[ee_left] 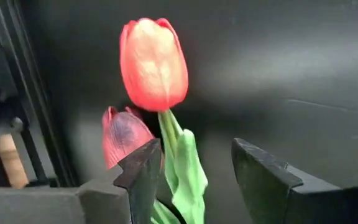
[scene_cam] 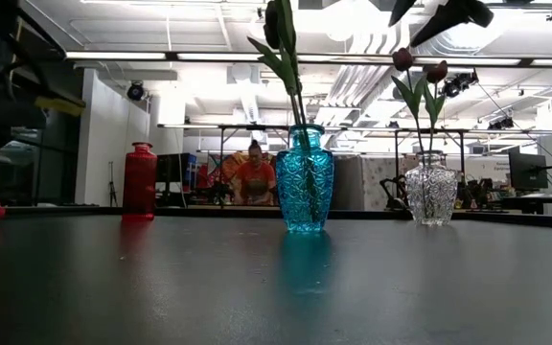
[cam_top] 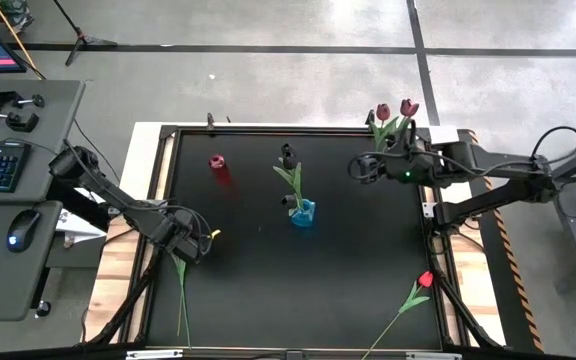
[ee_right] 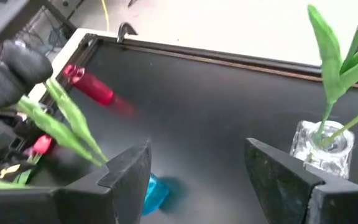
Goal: Sort flowers into vase by color
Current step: Put the left pink tulip into the red flower vase
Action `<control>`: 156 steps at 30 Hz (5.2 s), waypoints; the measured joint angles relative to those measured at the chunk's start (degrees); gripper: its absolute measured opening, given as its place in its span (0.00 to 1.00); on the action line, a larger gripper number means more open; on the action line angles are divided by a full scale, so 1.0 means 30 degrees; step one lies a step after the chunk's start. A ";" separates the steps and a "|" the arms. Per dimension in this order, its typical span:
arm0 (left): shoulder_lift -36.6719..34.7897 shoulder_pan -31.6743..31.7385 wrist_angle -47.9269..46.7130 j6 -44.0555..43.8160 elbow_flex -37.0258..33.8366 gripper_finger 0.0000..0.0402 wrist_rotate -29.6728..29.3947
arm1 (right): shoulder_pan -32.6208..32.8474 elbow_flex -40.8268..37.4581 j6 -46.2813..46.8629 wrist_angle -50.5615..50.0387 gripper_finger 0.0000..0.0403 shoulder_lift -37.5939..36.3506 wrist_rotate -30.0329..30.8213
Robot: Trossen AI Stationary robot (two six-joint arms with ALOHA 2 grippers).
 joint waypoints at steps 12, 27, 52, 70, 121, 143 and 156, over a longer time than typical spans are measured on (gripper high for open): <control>0.1429 0.1524 0.1434 -0.1447 -0.0593 0.35 0.0316 | -0.0007 0.0000 -0.1307 0.1491 0.61 0.0022 0.1667; 0.2685 0.2328 0.2818 -0.0123 -0.0266 0.18 -0.0215 | 0.0262 0.0000 -0.1330 0.1518 0.61 0.0022 0.0559; -0.2302 0.2527 0.9944 1.3524 0.2251 0.00 -2.0346 | -0.0036 0.0000 -0.1678 0.2134 0.61 0.0633 0.3566; -0.7412 0.4522 2.7745 3.8004 0.2269 0.00 -2.3840 | -0.1403 0.0000 -0.5264 0.4817 0.61 0.1138 0.4070; -1.0987 1.7205 2.4097 4.1655 0.2714 0.00 -1.0937 | -0.5464 0.0000 -0.9559 1.2694 0.61 0.2353 0.2774; -0.9246 1.7205 2.3100 4.0572 0.2721 0.00 -1.1809 | -0.5464 0.0007 -1.1541 1.2687 0.61 0.2353 0.2890; -0.9625 1.7220 2.7180 4.1730 0.2721 0.00 -1.1941 | -0.6064 0.0007 -1.1709 1.2694 0.61 0.2353 0.2909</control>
